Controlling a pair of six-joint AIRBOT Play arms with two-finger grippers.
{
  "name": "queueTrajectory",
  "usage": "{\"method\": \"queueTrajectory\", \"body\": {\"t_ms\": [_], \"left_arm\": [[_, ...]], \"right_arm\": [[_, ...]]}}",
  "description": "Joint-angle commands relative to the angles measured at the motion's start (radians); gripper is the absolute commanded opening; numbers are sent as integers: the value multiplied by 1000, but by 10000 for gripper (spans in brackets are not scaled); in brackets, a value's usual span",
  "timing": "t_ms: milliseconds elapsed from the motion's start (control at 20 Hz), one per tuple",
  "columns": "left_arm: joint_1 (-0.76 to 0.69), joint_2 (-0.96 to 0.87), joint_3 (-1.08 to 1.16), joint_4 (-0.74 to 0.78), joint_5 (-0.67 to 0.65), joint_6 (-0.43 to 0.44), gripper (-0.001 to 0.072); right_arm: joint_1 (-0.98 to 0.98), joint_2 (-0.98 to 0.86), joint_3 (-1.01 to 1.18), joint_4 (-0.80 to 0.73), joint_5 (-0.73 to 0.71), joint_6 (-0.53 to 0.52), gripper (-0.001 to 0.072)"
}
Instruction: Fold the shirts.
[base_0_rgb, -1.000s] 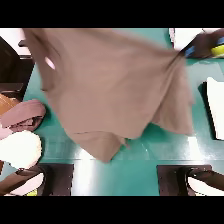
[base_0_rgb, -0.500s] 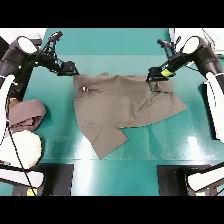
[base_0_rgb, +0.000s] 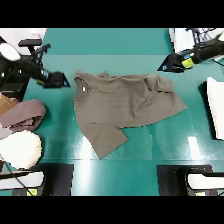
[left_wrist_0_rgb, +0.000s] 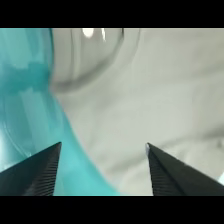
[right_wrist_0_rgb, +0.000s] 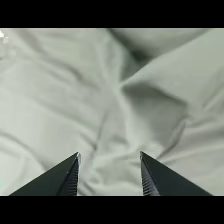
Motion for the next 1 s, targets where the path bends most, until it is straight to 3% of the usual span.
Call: {"method": "queueTrajectory", "body": {"t_ms": [0, 300, 450, 800, 900, 950], "left_arm": [[-26, 180, -336, 4, 72, -20, 604], [-143, 271, -668, -107, 269, -42, 604], [-188, 271, -711, -137, 368, -46, 603], [-271, 259, -715, -227, 456, -46, 583], [-278, 260, -715, -240, 459, -37, 69], [-276, 260, -711, -233, 469, -35, 32]], "right_arm": [[-15, 166, -170, 18, -76, -9, 431], [-14, 299, -353, 19, -186, -8, 431], [-14, 318, -378, 19, -188, -8, 431], [-14, 319, -377, 20, -190, -8, 429], [-16, 319, -377, 18, -186, -8, 429], [-21, 319, -377, 16, -171, -8, 429]]}}
